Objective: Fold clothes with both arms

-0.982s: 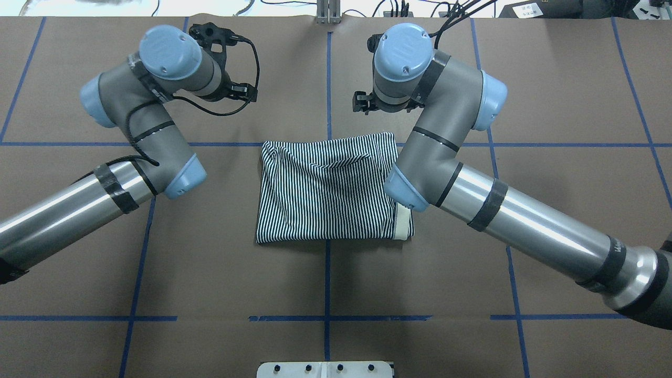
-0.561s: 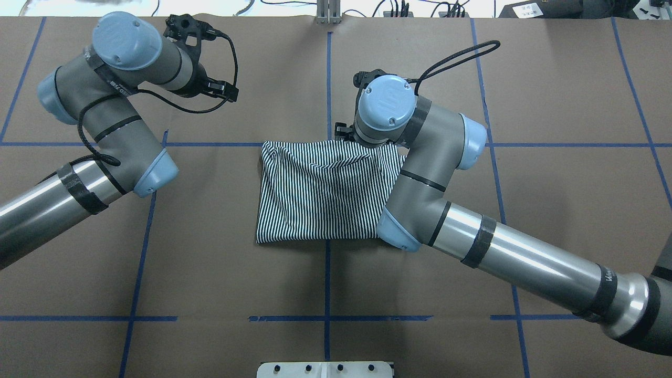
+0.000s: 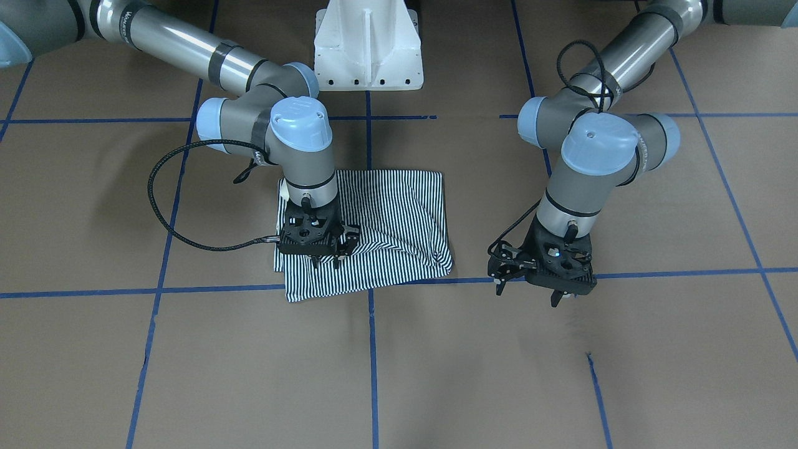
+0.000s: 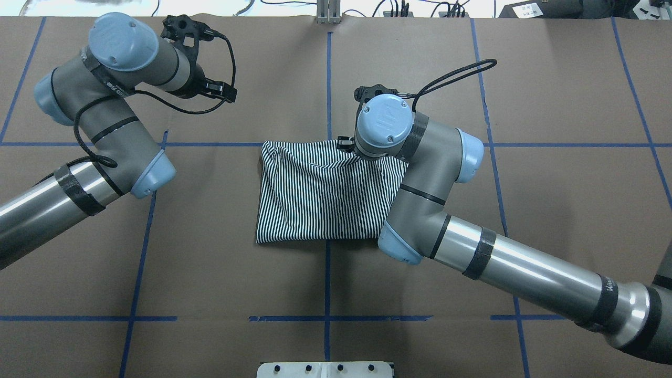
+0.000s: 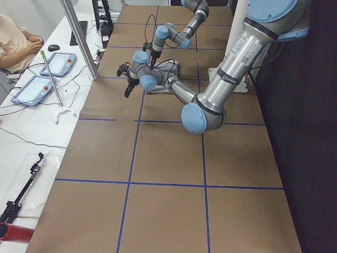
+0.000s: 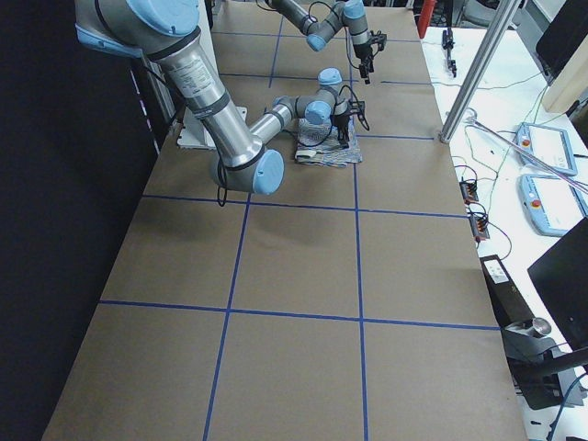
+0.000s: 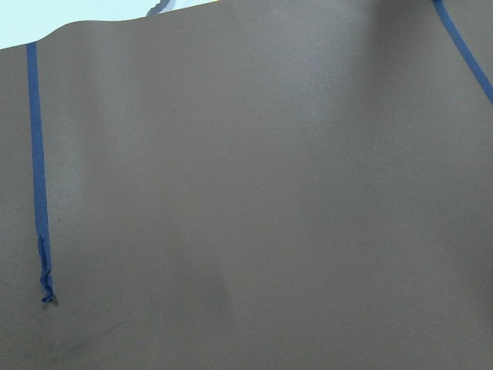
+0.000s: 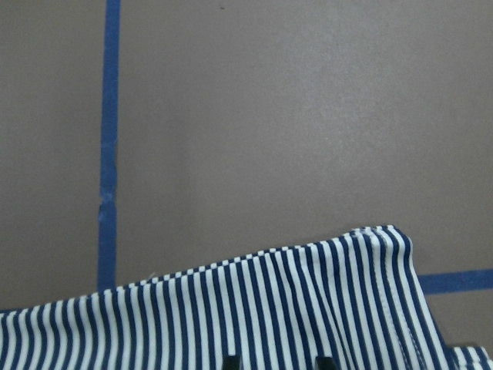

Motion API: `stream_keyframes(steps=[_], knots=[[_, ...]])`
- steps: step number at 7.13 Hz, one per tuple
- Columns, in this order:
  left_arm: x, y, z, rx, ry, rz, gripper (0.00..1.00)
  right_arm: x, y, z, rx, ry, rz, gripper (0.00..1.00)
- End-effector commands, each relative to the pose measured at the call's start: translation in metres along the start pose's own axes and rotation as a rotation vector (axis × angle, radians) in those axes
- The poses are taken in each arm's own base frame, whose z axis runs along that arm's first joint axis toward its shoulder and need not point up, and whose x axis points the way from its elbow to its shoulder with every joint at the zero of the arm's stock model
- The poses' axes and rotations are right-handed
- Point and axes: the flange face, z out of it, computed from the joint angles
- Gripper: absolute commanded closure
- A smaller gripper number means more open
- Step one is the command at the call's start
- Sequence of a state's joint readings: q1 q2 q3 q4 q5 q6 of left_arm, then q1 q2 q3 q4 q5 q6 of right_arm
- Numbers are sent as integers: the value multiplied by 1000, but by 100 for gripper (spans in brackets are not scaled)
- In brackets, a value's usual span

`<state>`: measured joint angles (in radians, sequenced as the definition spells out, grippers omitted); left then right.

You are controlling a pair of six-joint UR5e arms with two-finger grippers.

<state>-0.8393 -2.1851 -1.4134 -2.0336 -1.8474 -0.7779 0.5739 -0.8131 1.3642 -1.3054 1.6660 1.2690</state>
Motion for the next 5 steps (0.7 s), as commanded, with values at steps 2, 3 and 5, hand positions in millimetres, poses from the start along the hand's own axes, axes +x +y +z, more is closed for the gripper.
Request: stream_keyframes(steps=[2, 3, 5], knots=[[0, 0, 1, 0, -1, -1, 0, 1, 1, 1, 0, 5, -1, 91], [0, 0, 1, 0, -1, -1, 0, 2, 0, 1, 3, 6, 1, 100], [0, 0, 1, 0, -1, -1, 0, 4, 2, 3, 0, 10, 2, 100]])
